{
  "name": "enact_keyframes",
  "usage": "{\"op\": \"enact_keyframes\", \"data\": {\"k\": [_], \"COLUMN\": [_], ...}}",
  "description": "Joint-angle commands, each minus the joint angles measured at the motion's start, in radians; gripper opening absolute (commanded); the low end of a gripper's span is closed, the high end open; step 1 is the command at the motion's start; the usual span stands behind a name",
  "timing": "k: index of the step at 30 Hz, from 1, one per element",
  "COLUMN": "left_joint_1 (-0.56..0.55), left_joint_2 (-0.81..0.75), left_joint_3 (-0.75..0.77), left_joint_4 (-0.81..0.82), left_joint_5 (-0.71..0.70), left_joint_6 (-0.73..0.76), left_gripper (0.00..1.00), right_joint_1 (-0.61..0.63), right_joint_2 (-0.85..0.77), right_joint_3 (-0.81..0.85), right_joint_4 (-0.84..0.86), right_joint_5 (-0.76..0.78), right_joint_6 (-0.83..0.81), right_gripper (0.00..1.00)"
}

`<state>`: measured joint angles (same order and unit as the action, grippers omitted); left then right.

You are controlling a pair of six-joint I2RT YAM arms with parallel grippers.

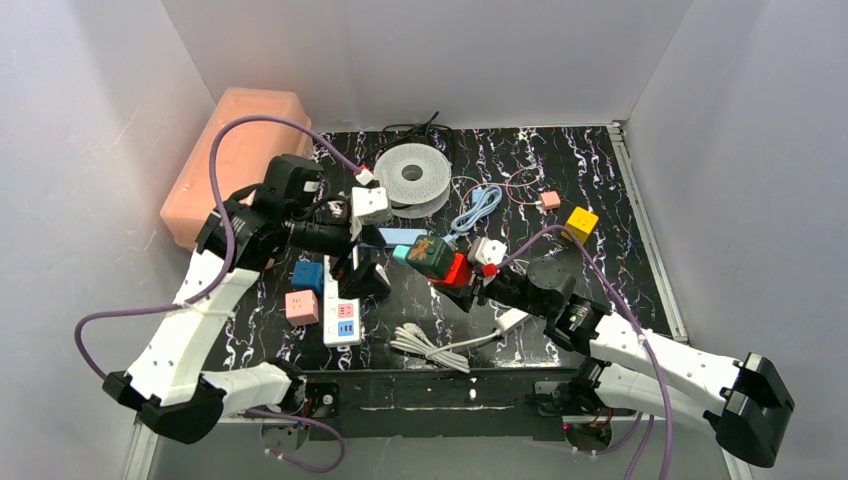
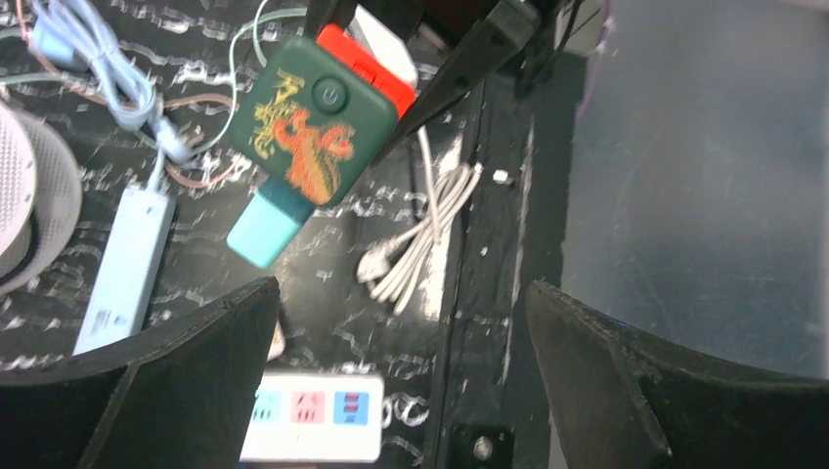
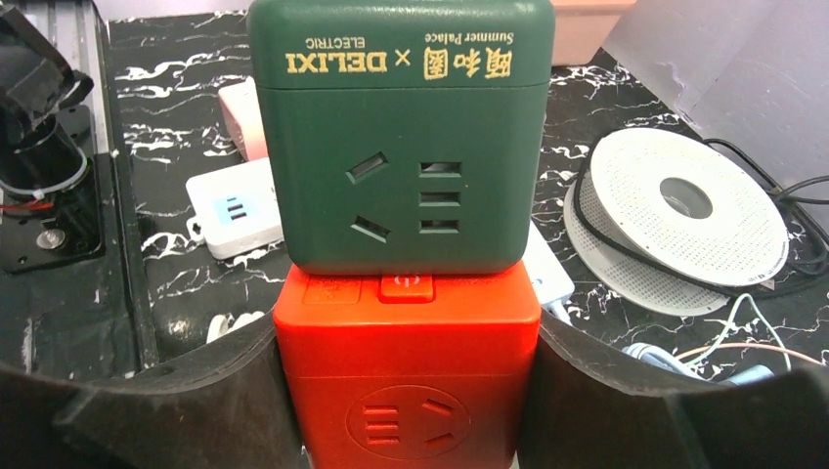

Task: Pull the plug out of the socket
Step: Remove the plug from the socket.

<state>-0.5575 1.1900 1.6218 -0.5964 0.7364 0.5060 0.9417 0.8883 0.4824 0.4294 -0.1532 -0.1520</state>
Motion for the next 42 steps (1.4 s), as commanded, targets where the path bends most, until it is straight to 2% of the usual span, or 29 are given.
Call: {"op": "enact_keyframes", "data": {"k": [1, 4, 7, 14, 21, 27, 30, 42], "left_joint_1": [0.005, 0.003, 0.000, -0.036, -0.122, -0.127, -0.128, -0.142], "left_joint_2": [-0.087, -0.086, -0.079, -0.077, -0.063, -0.012, -0.016, -0.018], "left_joint_3": [-0.139, -0.140, -0.124, -0.124, -0.160, -0.097, -0.096, -0.096], "left_joint_4": [0.218, 0.268, 0.268, 0.257, 0.226, 0.232, 0.252, 0.099], "left_joint_5": [0.220, 0.260, 0.252, 0.240, 0.192, 0.115, 0.092, 0.131], "left_joint_6": [-0.143, -0.181, -0.151, 0.035, 0.292, 0.339, 0.312, 0.288], "left_gripper": [0.98, 0.98, 0.98, 0.98, 0.98, 0.98, 0.98, 0.98], "right_joint_1": [0.029, 0.047, 0.055, 0.069, 0.095, 0.114, 0.118, 0.126], "right_joint_2": [-0.051, -0.061, -0.059, -0.064, -0.042, -0.035, -0.035, -0.010], "right_joint_3": [0.085, 0.114, 0.142, 0.189, 0.239, 0.245, 0.242, 0.276], "right_joint_4": [-0.050, -0.092, -0.130, -0.158, -0.184, -0.193, -0.198, -0.193], "right_joint_5": [0.035, 0.038, 0.026, -0.011, -0.020, -0.016, -0.013, -0.015], "right_joint_6": [-0.064, -0.084, -0.091, -0.068, -0.092, -0.102, -0.106, -0.130], "right_gripper": [0.01, 0.01, 0.01, 0.01, 0.01, 0.01, 0.01, 0.01]}}
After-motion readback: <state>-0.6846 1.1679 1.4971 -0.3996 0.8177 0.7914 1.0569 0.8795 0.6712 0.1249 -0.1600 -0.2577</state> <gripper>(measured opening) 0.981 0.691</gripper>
